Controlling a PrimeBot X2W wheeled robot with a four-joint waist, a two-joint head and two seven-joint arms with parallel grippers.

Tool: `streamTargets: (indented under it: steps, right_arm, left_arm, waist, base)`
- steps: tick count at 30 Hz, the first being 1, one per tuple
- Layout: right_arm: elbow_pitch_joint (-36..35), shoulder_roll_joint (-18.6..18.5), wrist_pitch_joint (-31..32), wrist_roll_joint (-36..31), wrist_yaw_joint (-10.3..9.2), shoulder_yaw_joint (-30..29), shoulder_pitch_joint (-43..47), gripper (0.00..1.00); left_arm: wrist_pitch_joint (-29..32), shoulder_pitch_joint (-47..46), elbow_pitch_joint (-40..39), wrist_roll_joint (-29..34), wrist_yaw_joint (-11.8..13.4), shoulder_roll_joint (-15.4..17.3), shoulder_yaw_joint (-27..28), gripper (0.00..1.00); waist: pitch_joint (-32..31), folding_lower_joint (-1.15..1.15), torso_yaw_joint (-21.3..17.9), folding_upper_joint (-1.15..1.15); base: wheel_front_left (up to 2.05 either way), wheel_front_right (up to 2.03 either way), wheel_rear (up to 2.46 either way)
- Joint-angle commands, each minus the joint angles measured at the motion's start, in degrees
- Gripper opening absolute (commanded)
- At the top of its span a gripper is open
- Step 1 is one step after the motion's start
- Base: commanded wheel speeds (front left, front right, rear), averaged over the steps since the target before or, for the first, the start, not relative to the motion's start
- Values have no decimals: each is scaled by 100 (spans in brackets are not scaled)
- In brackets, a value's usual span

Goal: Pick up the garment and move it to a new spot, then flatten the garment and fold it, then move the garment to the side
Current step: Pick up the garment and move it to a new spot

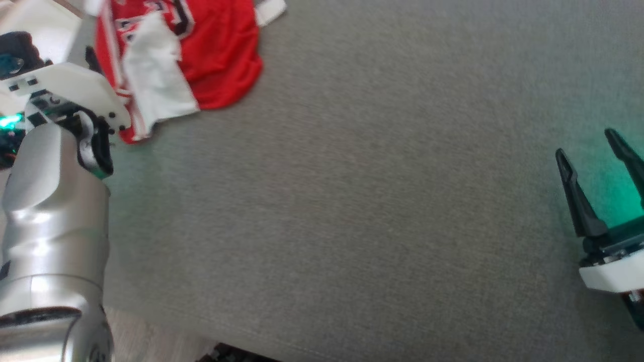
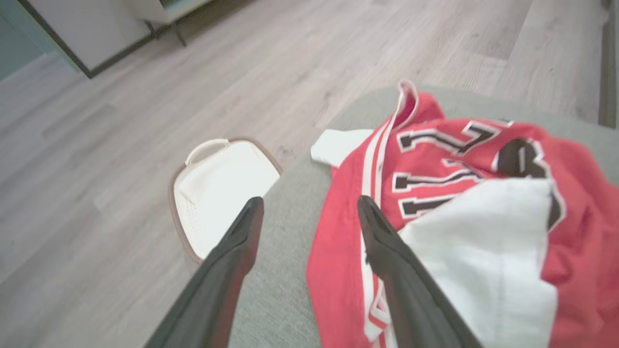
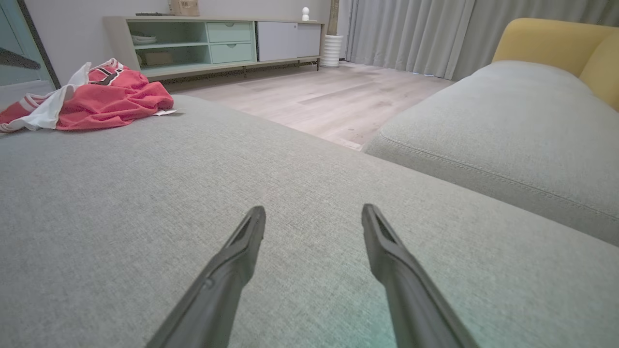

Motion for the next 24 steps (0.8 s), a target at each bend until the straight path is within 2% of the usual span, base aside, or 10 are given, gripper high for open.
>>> streamTargets:
  steps: [1,4,8,10,14,17,21,24]
  right_arm:
    - [-234,-185,34,48,19,97,29,100]
    - [-449,-294,121,99,19,57,-95,100]
    - [-557,-374,176,129,19,-65,-167,100]
    - [-556,-379,171,128,19,-135,-171,100]
    - [-401,-221,89,94,19,-163,-226,100]
    - [-206,9,-7,73,19,-26,-321,100]
    - [96,395,-107,52,19,113,-449,100]
    - [344,741,-140,45,19,192,-465,100]
  left_arm:
    - [15,-206,-51,-85,-36,329,190,100]
    - [107,-321,423,-261,-172,337,278,100]
    - [61,-361,906,-348,-216,344,306,100]
    - [-13,-393,1071,-399,-251,344,328,0]
    - [-1007,-597,1006,-606,-581,411,474,0]
    - [-1681,-672,909,-523,-738,612,408,0]
    - [-2277,-866,731,-390,-998,848,242,0]
    - [-2459,-972,554,-272,-1144,1004,63,0]
  waist:
    - [340,0,-291,0]
    - [603,0,-377,0]
    - [852,0,-429,0]
    - [917,0,-432,0]
    - [802,0,-477,0]
    - [512,0,-608,0]
    - [22,0,-826,0]
    - [-474,0,-1072,0]
  base:
    - [0,0,0]
    - [0,0,0]
    - [0,0,0]
    - [0,0,0]
    - [0,0,0]
    - [0,0,0]
    - [0,0,0]
    - [0,0,0]
